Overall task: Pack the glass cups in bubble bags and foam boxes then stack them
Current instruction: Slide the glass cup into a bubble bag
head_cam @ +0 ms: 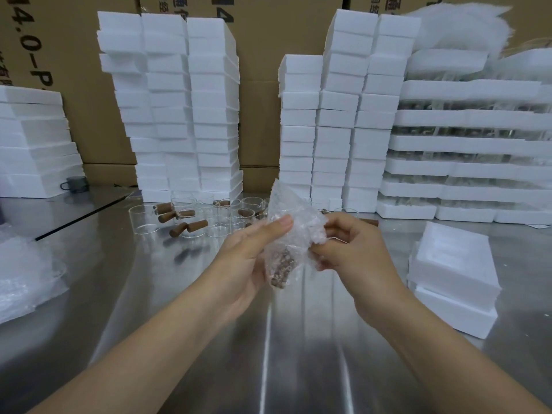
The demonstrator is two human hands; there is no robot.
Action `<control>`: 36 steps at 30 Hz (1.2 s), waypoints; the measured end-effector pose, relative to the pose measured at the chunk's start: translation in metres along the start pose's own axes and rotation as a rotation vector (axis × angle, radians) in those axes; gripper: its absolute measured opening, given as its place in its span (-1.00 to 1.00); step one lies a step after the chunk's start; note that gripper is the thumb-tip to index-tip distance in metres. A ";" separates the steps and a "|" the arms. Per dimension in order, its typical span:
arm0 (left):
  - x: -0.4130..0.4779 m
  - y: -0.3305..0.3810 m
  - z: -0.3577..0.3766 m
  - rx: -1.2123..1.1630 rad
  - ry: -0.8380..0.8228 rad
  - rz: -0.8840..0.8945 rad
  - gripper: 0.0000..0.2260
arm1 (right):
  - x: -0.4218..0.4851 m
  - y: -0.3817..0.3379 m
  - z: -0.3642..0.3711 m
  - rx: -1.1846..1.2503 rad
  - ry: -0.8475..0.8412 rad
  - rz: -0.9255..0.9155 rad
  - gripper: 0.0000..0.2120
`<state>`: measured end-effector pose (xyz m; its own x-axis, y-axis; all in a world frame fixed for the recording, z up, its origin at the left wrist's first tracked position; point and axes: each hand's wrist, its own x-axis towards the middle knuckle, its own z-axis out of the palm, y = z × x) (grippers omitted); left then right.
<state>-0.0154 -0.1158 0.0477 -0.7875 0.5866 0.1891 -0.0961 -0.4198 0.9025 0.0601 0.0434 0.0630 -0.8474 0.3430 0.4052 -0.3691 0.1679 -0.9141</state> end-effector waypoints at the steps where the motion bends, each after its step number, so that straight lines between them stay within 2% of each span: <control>1: 0.000 -0.002 0.001 0.010 0.001 0.002 -0.53 | 0.001 0.000 0.001 0.078 0.075 0.082 -0.79; 3: -0.001 -0.008 0.003 0.043 0.017 0.012 -0.46 | 0.004 0.004 -0.003 -0.003 0.162 0.201 -0.82; 5: -0.001 -0.011 0.008 0.077 0.040 0.044 -0.46 | 0.005 0.007 -0.007 -0.108 0.100 0.299 -0.96; 7: -0.002 -0.014 0.012 0.103 0.094 0.092 -0.51 | 0.004 0.006 -0.008 0.014 -0.014 0.362 -0.88; 12: -0.003 -0.010 0.008 0.069 0.177 0.147 -0.55 | 0.005 -0.007 -0.008 0.399 -0.200 0.316 -0.77; 14: -0.004 -0.007 0.006 0.111 0.165 0.141 -0.57 | 0.005 -0.007 -0.008 0.344 -0.249 0.295 -0.73; 17: -0.005 -0.006 0.005 0.194 0.140 0.136 -0.58 | 0.000 -0.007 -0.008 0.253 -0.346 0.316 -0.83; 19: -0.005 -0.002 0.003 0.231 0.130 0.134 -0.58 | -0.001 -0.007 -0.008 0.246 -0.397 0.351 -0.82; 22: -0.005 0.002 0.001 0.231 0.155 0.118 -0.51 | 0.000 -0.008 -0.005 0.234 -0.330 0.341 -0.86; 25: -0.004 0.002 0.001 0.179 0.200 0.086 -0.43 | 0.001 -0.006 -0.002 0.249 -0.184 0.291 -0.86; 30: -0.003 0.000 0.000 0.124 0.203 0.062 -0.52 | 0.003 -0.002 -0.004 0.208 0.010 0.158 -0.90; 32: -0.004 -0.001 0.001 0.142 0.164 0.053 -0.60 | 0.000 0.002 0.001 0.106 0.012 0.106 -0.98; 36: -0.004 -0.001 0.002 0.225 0.094 0.040 -0.49 | -0.006 0.009 0.008 0.032 -0.110 0.087 -0.80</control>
<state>-0.0105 -0.1163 0.0471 -0.8420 0.5013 0.1992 0.0664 -0.2701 0.9605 0.0588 0.0359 0.0526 -0.9131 0.2509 0.3213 -0.3023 0.1121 -0.9466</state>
